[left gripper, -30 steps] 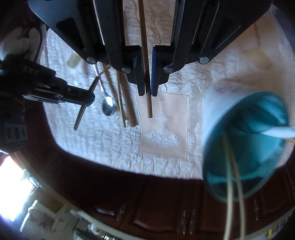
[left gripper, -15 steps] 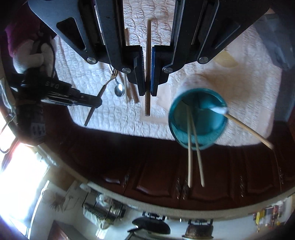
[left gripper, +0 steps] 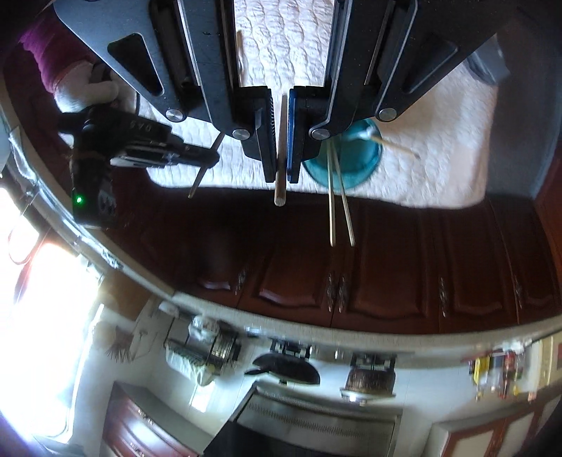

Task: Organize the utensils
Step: 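Lift the chopstick with the left tool while the right tool lifts the gold fork toward the holder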

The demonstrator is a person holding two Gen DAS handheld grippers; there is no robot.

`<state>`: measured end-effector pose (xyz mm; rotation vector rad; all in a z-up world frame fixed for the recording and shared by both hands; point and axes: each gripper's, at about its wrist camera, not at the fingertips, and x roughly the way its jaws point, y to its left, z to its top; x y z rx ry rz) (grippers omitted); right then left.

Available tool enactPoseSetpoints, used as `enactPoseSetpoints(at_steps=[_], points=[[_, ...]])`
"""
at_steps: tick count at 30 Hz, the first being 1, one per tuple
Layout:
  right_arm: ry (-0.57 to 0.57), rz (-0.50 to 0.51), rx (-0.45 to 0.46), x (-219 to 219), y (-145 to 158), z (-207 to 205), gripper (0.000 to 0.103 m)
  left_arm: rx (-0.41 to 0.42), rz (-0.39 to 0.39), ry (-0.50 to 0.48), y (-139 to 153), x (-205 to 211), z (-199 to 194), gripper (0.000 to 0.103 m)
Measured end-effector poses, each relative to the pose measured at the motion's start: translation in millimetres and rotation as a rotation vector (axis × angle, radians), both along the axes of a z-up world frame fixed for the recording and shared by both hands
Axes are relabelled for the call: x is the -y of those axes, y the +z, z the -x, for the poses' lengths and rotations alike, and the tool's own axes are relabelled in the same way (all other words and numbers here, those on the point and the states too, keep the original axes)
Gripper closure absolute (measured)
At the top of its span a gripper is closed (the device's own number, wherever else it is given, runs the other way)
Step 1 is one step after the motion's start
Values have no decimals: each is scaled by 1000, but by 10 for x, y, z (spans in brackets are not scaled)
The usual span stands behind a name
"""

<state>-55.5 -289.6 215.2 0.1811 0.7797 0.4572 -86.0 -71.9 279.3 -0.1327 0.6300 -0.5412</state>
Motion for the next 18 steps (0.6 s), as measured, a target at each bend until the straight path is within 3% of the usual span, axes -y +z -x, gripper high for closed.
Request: enactPoseSetpoints(at_steps=[11,18], points=[[23,-7,44,-311,210,-220,96,116,-8,98,413,-250,-217,99],[15,-12,45,-484,174,-441,96,145,-56,187,342,-267,-538,99]])
